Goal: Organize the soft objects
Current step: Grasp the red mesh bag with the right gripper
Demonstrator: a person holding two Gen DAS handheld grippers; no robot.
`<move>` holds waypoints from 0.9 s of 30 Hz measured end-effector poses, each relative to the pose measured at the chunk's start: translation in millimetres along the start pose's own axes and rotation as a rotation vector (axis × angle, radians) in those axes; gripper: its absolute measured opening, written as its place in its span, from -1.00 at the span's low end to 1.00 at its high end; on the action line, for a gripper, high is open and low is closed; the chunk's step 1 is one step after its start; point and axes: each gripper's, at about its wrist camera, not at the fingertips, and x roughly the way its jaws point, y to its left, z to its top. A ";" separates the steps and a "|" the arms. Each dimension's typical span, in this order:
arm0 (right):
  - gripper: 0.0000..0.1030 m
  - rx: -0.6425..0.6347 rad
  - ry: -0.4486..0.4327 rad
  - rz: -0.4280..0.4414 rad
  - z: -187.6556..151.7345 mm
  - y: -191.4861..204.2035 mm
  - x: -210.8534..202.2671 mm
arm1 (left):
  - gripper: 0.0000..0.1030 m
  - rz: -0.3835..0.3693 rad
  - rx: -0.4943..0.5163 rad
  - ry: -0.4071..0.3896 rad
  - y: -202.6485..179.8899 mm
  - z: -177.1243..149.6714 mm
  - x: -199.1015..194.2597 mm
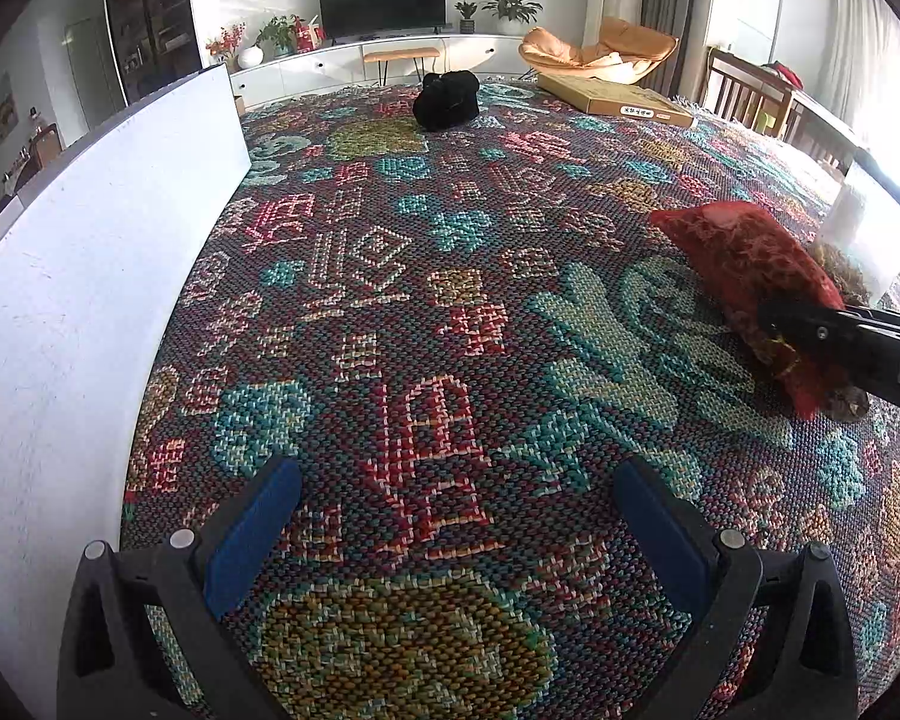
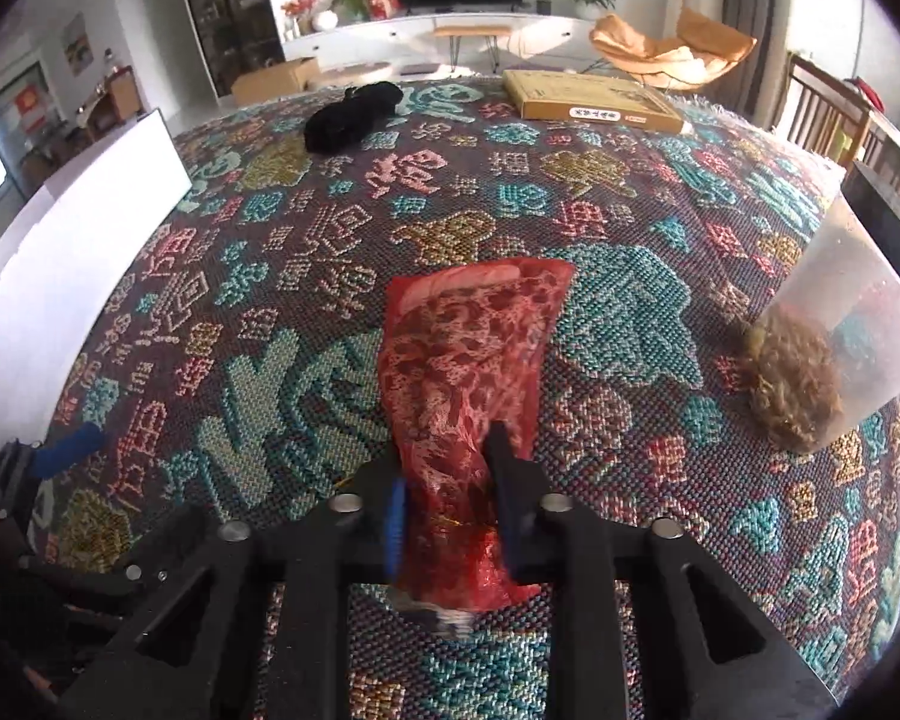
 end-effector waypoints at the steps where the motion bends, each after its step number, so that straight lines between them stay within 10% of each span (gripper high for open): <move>1: -0.60 0.018 -0.017 0.001 -7.8 -5.9 -12.0 | 1.00 0.000 0.000 0.000 0.2 0.3 0.5; 10: -0.60 0.364 -0.124 -0.162 -94.6 -117.8 -129.2 | 1.00 0.000 0.000 0.000 -0.1 0.3 0.5; 20: -0.55 0.385 -0.133 -0.314 -28.4 -214.9 -68.3 | 1.00 0.001 0.000 0.000 -0.5 -0.1 0.0; 24: 0.25 0.360 -0.094 -0.328 -34.5 -219.5 -46.6 | 1.00 0.000 0.000 0.000 -0.4 -0.1 0.0; 27: 0.48 0.312 -0.078 -0.360 -36.5 -211.8 -39.8 | 1.00 0.000 0.000 0.001 -1.0 -0.3 0.2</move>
